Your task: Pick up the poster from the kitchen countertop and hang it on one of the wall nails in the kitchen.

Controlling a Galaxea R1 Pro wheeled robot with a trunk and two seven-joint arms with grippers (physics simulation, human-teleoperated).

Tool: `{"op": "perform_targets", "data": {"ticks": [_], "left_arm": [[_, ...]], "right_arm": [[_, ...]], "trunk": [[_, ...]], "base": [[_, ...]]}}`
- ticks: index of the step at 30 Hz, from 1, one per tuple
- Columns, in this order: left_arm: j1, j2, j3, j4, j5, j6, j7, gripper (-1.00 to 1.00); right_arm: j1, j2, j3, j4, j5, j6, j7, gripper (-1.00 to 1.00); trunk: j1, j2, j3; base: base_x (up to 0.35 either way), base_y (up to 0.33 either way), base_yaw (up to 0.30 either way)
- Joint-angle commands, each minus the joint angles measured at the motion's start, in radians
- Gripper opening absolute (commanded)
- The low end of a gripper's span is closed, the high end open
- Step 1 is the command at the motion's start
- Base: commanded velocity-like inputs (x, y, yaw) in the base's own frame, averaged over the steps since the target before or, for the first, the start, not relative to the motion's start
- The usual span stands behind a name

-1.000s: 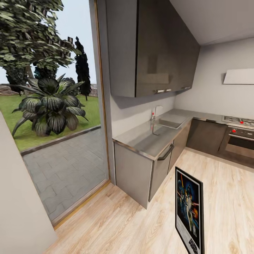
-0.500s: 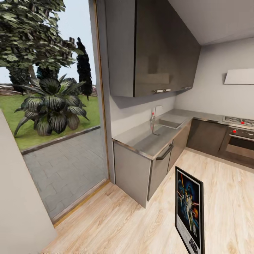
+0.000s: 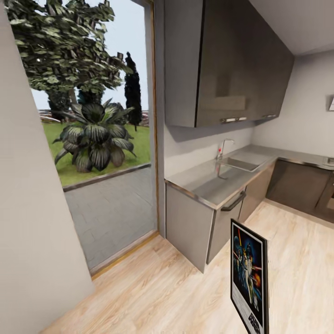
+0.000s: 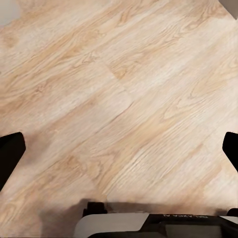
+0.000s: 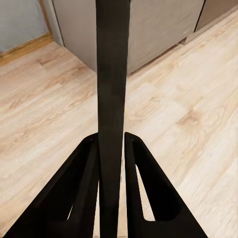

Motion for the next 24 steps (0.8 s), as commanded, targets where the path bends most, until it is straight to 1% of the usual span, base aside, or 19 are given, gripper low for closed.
{"op": "perform_targets", "data": {"ticks": [1, 8, 24], "left_arm": [[0.0, -0.001, 0.003, -0.001, 0.0, 0.0, -0.006, 1.0], [0.001, -0.001, 0.003, -0.001, 0.0, 0.0, -0.006, 1.0], [0.0, -0.001, 0.003, -0.001, 0.0, -0.001, -0.006, 1.0]], "right_arm": [[0.001, 0.0, -0.002, -0.001, -0.012, 0.0, 0.011, -1.0], [0.001, 0.0, -0.003, -0.001, -0.012, 0.0, 0.011, -1.0], [0.001, 0.0, -0.002, -0.001, -0.012, 0.0, 0.011, -1.0]], "trunk": [[0.0, 0.0, 0.0], [0.0, 0.0, 0.0], [0.0, 0.0, 0.0]], "base": [[-0.3, -0.088, 0.288], [-0.322, -0.038, 0.289], [-0.332, -0.002, 0.289]]}}
